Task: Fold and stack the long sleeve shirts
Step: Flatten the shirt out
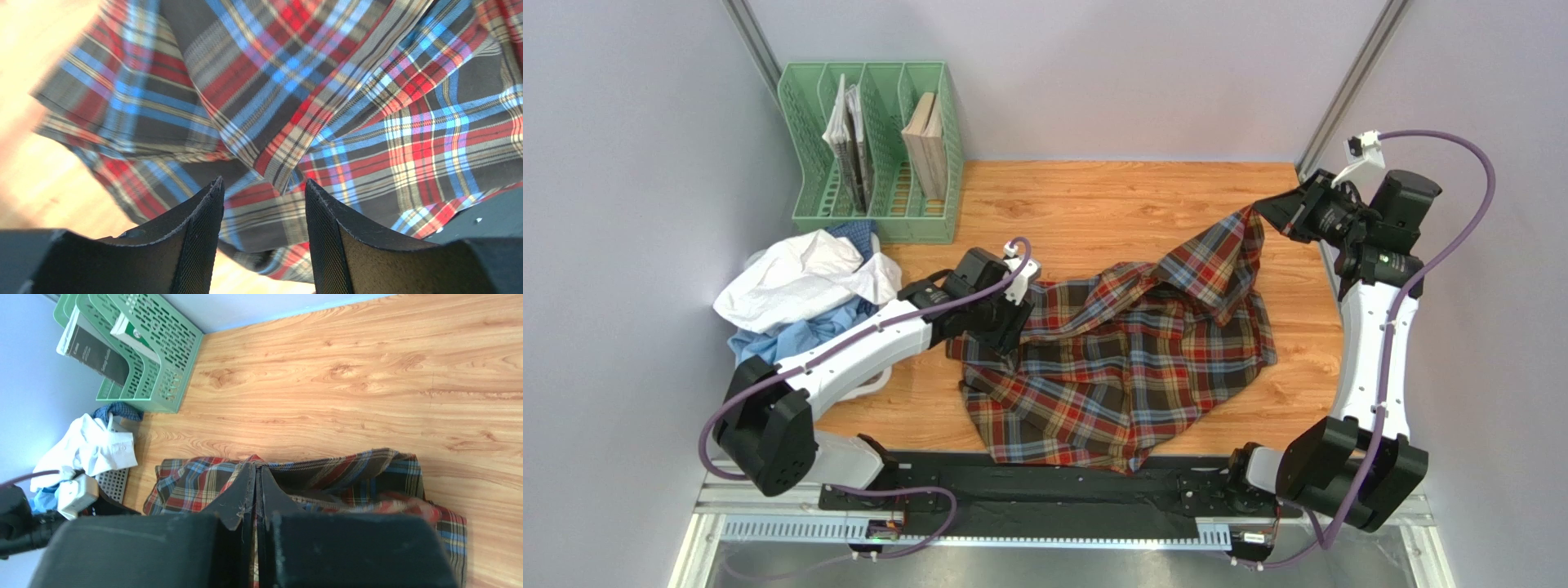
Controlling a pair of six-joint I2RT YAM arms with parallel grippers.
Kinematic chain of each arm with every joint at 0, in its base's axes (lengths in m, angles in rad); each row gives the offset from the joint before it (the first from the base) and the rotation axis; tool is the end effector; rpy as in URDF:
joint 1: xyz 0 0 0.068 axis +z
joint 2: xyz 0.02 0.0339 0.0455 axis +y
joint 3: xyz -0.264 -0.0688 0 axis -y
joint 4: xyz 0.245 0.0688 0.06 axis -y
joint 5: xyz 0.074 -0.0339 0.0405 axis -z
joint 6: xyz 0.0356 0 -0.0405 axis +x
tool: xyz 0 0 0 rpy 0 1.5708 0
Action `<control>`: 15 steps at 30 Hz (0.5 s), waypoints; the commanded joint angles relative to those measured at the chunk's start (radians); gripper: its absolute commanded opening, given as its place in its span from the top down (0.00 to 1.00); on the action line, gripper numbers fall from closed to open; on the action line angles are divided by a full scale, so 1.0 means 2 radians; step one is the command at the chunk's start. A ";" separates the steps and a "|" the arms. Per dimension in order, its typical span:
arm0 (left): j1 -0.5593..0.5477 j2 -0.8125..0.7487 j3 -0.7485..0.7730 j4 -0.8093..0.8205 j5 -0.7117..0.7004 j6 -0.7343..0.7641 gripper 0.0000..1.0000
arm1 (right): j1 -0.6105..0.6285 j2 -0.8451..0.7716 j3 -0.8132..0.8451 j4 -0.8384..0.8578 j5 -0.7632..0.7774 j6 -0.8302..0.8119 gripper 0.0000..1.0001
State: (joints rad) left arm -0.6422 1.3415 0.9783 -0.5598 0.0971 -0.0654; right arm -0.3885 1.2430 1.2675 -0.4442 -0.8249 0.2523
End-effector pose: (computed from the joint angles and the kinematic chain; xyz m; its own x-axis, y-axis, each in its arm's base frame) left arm 0.2192 -0.1683 0.2524 -0.6792 0.4268 -0.5971 0.5999 0.7916 -0.1166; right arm 0.2580 -0.0774 0.3894 -0.4560 0.3697 -0.8096 -0.2580 0.8157 0.5178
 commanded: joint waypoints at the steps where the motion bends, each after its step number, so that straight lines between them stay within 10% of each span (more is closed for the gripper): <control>1: -0.021 0.026 0.028 -0.019 -0.052 -0.094 0.43 | 0.002 0.005 0.024 0.044 0.013 0.027 1.00; 15: -0.132 0.064 0.027 -0.027 -0.153 -0.106 0.50 | 0.006 0.030 0.025 0.076 0.026 0.050 1.00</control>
State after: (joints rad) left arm -0.8627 1.4448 1.0252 -0.6308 -0.0750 -0.2573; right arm -0.3801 1.3010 1.2709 -0.3676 -0.7845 0.3248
